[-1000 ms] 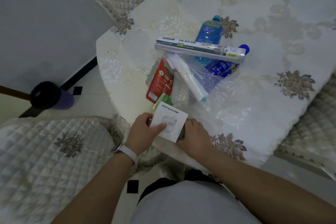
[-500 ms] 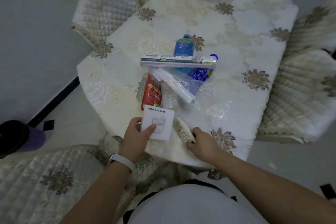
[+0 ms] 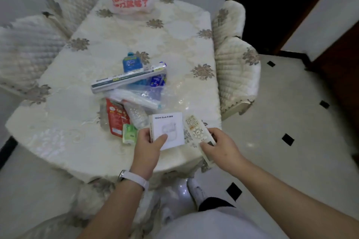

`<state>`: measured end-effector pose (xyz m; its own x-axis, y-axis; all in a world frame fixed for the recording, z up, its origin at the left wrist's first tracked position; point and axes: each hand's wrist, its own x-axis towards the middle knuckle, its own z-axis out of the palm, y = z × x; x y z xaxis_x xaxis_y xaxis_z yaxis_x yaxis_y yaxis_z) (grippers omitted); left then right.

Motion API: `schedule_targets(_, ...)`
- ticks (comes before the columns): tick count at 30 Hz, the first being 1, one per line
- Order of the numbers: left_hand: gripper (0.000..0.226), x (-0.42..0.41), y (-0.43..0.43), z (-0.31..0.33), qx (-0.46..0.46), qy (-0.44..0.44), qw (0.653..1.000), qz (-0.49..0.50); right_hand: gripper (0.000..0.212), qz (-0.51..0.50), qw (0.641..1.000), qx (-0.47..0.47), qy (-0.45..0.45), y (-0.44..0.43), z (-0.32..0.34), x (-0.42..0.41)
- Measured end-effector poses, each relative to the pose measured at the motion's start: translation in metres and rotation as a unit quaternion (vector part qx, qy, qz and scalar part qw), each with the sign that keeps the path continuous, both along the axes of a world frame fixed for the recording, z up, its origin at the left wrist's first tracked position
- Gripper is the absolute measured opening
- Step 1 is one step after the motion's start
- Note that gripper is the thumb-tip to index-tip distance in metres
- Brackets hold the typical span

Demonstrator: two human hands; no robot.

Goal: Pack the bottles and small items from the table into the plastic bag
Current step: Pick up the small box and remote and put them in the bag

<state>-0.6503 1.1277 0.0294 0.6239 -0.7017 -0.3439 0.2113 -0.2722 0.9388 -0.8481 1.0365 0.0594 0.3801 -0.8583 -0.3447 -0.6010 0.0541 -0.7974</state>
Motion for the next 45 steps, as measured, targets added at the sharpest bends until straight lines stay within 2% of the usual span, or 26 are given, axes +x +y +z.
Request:
schedule_targets(3,0.027,-0.021,-0.022,0.009,-0.003,-0.011,0.999,-0.041,0.025,-0.066,0.996,0.013,-0.059,-0.005,0.017,-0.031)
schedule_targets(10,0.026,-0.091,-0.078,0.031,-0.020,-0.014,0.994,-0.108,0.024,-0.180,0.970,0.034,-0.161,-0.034,0.030,-0.108)
schedule_targets(22,0.029,-0.323,-0.221,0.068,-0.028,-0.068,0.968,-0.242,0.027,-0.240,0.939,0.042,-0.243,-0.131,0.034,-0.344)
schedule_targets(28,0.027,-0.422,-0.270,0.073,-0.023,-0.068,0.953,-0.294,0.031,-0.299,0.911,0.042,-0.282,-0.163,0.032,-0.443)
schedule_targets(38,0.027,-0.507,-0.362,0.065,-0.023,-0.060,0.926,-0.371,0.037,-0.391,0.860,0.025,-0.325,-0.208,0.028,-0.520)
schedule_targets(45,0.024,-0.541,-0.460,0.032,-0.016,-0.019,0.918,-0.395,0.038,-0.427,0.843,0.035,-0.324,-0.289,0.021,-0.544)
